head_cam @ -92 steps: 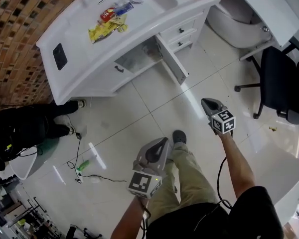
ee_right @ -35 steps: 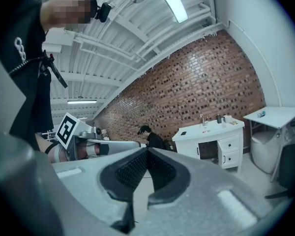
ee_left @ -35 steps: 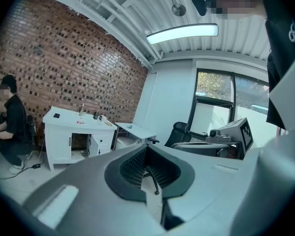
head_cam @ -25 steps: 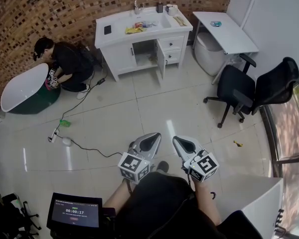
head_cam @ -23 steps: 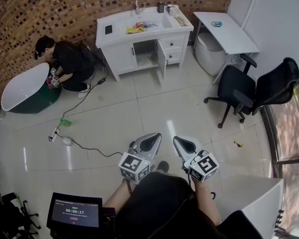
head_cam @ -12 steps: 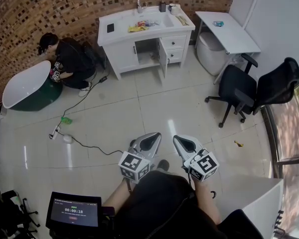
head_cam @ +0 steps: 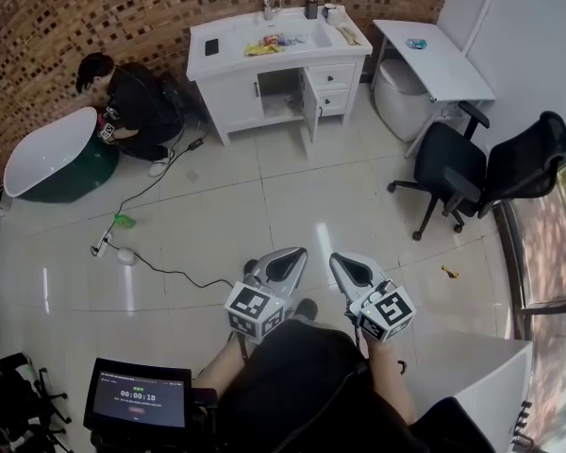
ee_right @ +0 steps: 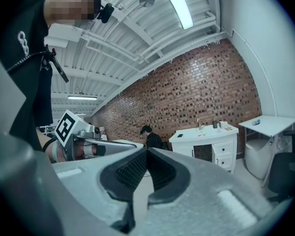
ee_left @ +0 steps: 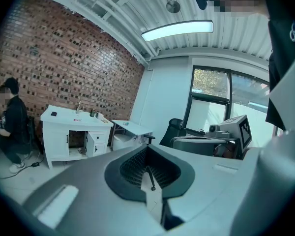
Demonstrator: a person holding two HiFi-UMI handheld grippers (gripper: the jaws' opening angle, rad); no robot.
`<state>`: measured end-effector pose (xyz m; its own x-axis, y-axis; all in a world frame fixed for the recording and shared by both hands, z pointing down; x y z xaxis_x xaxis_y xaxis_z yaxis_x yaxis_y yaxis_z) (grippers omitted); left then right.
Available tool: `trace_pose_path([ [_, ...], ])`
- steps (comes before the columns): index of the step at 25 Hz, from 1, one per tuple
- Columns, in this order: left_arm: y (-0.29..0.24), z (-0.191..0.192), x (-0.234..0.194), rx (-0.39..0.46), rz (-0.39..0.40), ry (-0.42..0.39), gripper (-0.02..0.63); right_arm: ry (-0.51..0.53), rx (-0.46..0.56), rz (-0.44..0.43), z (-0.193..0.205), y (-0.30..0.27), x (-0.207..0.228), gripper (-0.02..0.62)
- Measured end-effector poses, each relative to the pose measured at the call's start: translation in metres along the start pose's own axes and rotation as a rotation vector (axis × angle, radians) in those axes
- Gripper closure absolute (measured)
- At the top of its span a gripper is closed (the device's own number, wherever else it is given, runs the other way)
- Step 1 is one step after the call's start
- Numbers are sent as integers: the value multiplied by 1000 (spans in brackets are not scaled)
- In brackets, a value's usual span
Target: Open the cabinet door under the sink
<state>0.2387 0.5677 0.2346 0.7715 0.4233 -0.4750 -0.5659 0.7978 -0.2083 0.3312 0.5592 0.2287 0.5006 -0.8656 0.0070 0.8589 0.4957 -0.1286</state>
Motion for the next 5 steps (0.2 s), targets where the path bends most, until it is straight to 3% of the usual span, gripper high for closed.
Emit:
trace_pose_path([
  [5, -3, -8, -8, 2, -1, -4, 589, 0, 6, 1, -6, -9, 4, 604],
])
Point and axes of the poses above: the fingertips, and each gripper's own axes: y backward along the fingers, x to its right, z out of its underside, the point moved 3 cm from there along y, backward along the fingers, and after that the axes turned 11 degrees about y, right-handed, at the moved point
